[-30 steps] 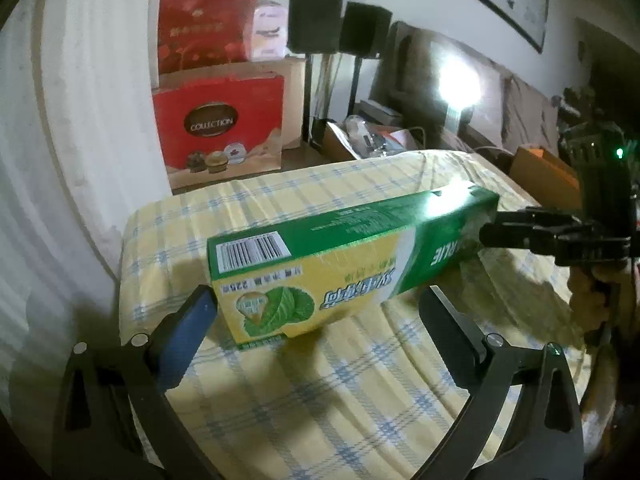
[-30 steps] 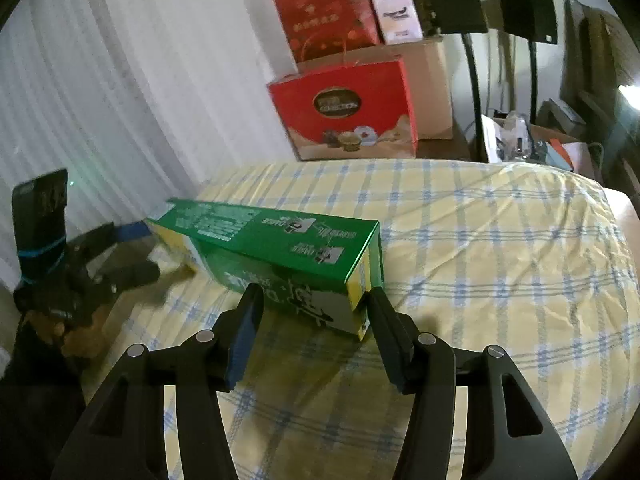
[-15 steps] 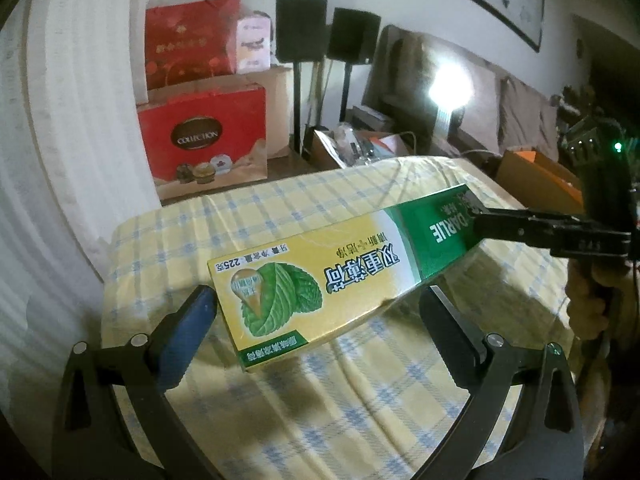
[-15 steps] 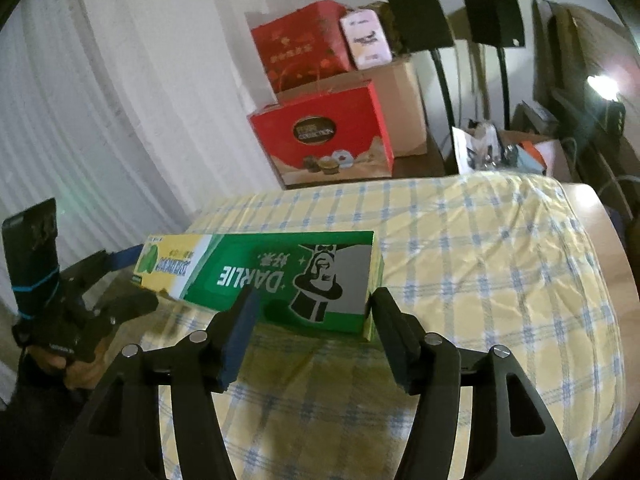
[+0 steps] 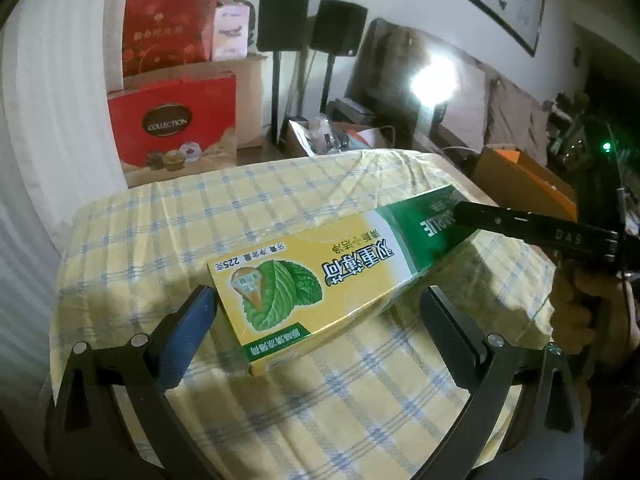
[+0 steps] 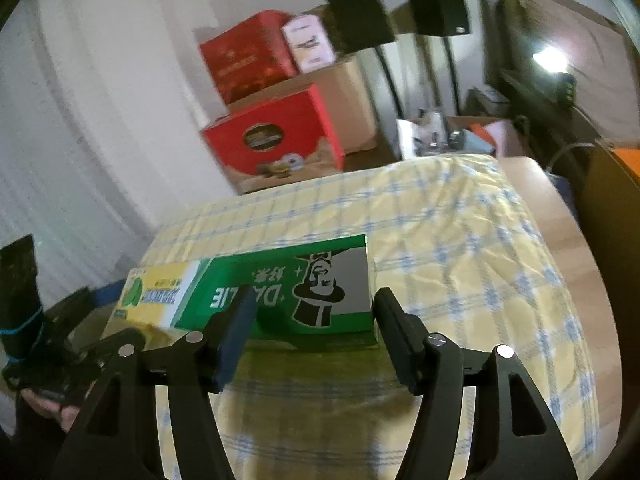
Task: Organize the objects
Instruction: 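Close the right tool on the DARLIE box ends while the left tool steadies it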
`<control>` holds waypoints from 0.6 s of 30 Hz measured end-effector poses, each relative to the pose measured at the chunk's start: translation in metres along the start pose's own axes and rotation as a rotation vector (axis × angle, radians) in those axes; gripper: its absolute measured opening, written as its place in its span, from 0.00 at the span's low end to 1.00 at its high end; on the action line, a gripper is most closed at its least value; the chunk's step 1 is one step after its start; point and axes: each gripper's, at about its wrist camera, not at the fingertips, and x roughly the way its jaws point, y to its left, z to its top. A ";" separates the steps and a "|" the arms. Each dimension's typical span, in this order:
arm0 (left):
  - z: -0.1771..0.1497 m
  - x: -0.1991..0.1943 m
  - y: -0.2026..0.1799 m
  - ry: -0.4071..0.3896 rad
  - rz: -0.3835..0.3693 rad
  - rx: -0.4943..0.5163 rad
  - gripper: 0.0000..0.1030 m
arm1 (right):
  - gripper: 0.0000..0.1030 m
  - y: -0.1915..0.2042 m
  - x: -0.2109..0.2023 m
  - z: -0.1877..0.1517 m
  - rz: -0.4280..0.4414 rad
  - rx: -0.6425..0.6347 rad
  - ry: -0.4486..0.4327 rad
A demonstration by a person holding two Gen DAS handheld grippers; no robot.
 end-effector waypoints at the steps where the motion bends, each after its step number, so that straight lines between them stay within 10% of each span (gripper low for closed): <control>1: -0.001 0.001 -0.001 -0.006 0.004 -0.008 0.97 | 0.62 -0.004 0.000 0.000 0.008 0.017 0.000; 18: 0.003 0.012 0.006 0.004 -0.011 -0.125 0.97 | 0.67 -0.033 -0.009 -0.003 0.056 0.131 -0.036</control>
